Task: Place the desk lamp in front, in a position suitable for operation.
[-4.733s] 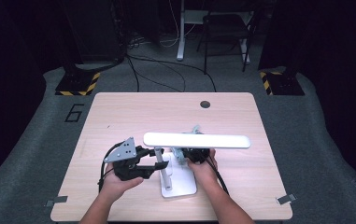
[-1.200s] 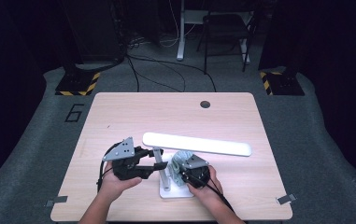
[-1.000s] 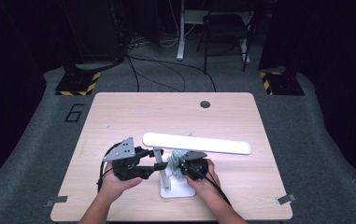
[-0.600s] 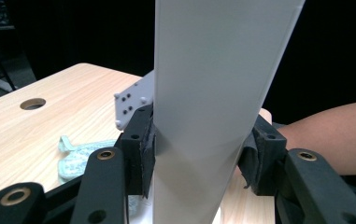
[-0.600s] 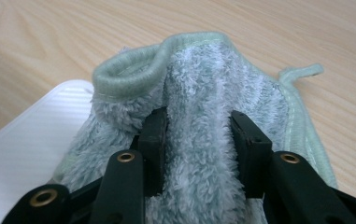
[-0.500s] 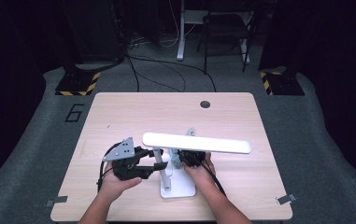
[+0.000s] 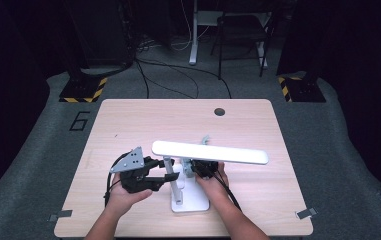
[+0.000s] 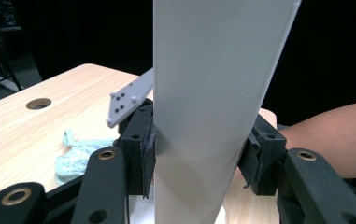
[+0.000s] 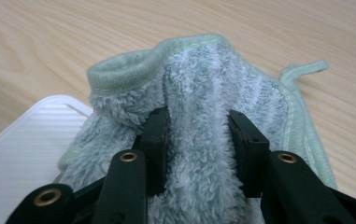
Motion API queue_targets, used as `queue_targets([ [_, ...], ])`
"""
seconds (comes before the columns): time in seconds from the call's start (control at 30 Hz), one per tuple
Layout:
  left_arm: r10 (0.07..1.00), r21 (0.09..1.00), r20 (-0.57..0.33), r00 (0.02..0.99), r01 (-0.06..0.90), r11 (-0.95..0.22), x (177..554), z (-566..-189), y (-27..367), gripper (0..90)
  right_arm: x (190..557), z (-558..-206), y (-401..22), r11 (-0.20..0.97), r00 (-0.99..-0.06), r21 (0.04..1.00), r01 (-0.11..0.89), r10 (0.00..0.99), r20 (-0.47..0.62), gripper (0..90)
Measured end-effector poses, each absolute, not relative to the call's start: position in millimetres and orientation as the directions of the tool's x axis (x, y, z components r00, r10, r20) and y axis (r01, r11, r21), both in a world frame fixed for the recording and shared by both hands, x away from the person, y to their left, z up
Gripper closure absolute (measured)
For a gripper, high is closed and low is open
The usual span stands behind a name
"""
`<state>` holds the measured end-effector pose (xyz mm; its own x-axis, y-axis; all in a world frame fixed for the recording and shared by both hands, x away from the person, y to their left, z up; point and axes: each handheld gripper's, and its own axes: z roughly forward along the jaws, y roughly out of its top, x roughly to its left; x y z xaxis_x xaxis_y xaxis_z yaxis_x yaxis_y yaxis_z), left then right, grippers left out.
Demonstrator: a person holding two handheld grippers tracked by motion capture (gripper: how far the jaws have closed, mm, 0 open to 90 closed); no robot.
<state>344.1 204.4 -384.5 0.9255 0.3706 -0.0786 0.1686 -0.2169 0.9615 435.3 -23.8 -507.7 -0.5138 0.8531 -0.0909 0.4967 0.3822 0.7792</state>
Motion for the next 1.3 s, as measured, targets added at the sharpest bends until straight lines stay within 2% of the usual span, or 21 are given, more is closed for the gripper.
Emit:
queue_targets([
  [0.17, 0.373, 0.962, -0.076, 0.925, 0.166, -0.216, 343, -385, 204, 52.6, 418, -509, -29, 0.417, -0.545, 0.789, 0.45, 0.829, -0.127, 63.2],
  [0.3, 0.382, 0.96, -0.065, 0.922, 0.162, -0.227, 342, -384, 203, 52.8, 401, -509, -34, 0.426, -0.579, 0.793, 0.436, 0.807, -0.115, 63.2],
  [0.47, 0.385, 0.96, -0.058, 0.921, 0.158, -0.233, 342, -384, 202, 52.9, 379, -506, -41, 0.512, -0.657, 0.772, 0.377, 0.735, -0.166, 63.2],
  [0.73, 0.39, 0.96, -0.061, 0.919, 0.161, -0.23, 341, -384, 202, 52.9, 331, -509, -56, 0.541, -0.717, 0.771, 0.336, 0.678, -0.163, 63.2],
  [0.8, 0.389, 0.959, -0.068, 0.919, 0.167, -0.229, 340, -384, 203, 52.8, 325, -509, -62, 0.559, -0.742, 0.774, 0.297, 0.645, -0.181, 63.1],
  [0.97, 0.385, 0.959, -0.079, 0.92, 0.175, -0.222, 340, -385, 203, 52.7, 325, -508, -74, 0.533, -0.744, 0.77, 0.35, 0.658, -0.118, 62.4],
  [1.13, 0.371, 0.959, -0.086, 0.924, 0.179, -0.222, 342, -384, 206, 52.5, 324, -507, -73, 0.536, -0.739, 0.768, 0.351, 0.662, -0.124, 62.8],
  [1.17, 0.367, 0.959, -0.086, 0.926, 0.177, -0.222, 343, -384, 207, 52.4, 321, -508, -71, 0.51, -0.724, 0.773, 0.377, 0.683, -0.097, 62.9],
  [1.3, 0.37, 0.956, -0.101, 0.923, 0.193, -0.22, 343, -383, 209, 51.8, 320, -509, -70, 0.514, -0.737, 0.778, 0.36, 0.668, -0.1, 63.0],
])
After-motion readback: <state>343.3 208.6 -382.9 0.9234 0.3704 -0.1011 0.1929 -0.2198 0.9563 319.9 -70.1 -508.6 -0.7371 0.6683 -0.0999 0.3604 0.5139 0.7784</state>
